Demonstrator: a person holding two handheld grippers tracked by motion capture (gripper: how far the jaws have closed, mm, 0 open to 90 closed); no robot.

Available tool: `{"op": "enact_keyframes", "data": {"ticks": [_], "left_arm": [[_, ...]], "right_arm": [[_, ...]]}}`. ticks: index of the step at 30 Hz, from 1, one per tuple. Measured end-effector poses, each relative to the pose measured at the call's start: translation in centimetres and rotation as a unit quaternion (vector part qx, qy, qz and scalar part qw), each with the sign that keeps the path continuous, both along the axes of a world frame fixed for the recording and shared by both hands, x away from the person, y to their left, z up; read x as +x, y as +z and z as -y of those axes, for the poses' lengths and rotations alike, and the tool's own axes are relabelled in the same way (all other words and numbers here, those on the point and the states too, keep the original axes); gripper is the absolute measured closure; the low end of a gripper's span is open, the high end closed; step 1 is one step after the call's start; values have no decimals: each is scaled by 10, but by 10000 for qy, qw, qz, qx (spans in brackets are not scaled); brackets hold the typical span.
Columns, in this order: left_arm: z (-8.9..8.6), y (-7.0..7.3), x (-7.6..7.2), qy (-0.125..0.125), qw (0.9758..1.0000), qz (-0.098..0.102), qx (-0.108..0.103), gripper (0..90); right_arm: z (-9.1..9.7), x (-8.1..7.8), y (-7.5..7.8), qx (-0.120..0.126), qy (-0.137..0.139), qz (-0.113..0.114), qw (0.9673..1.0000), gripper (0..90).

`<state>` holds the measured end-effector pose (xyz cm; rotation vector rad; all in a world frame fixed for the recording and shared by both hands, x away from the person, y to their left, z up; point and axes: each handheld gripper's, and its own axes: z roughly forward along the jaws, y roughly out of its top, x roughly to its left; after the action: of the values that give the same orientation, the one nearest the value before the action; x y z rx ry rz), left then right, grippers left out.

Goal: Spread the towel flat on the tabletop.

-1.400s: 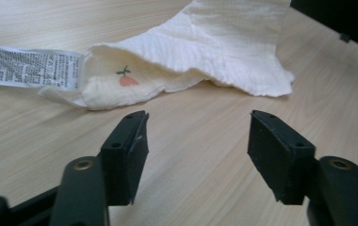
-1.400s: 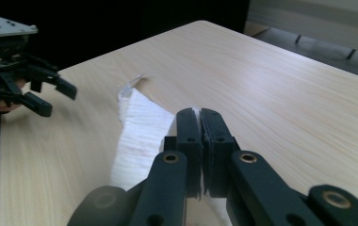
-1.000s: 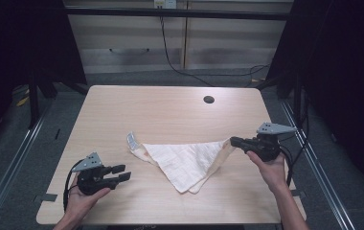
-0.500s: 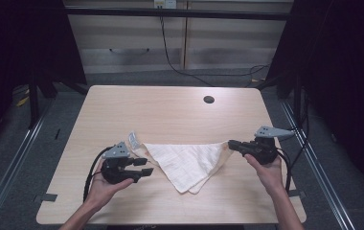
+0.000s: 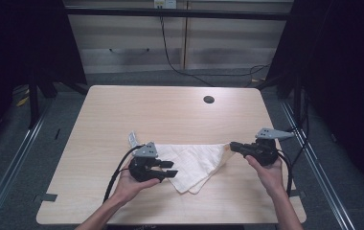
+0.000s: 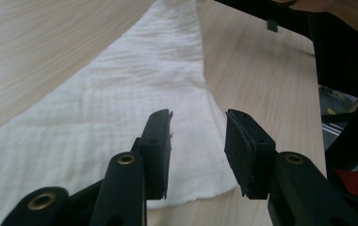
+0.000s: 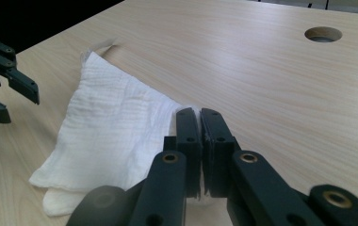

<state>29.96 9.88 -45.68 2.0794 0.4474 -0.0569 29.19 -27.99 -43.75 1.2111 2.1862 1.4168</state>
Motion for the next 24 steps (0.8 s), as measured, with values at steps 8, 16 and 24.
{"op": "enact_keyframes", "data": {"ticks": [8, 16, 24], "left_arm": [[26, -18, -10, -503, 9981, -56, 354, 654], [34, -32, -16, -771, 9951, -96, 615, 690], [34, -41, -20, -778, 9940, -60, 764, 629]], "right_arm": [[0, 3, -5, -139, 3, -32, 9999, 867], [4, 3, -8, -142, -61, -79, 9998, 866], [4, 2, -9, -161, -60, -109, 9998, 863]]}}
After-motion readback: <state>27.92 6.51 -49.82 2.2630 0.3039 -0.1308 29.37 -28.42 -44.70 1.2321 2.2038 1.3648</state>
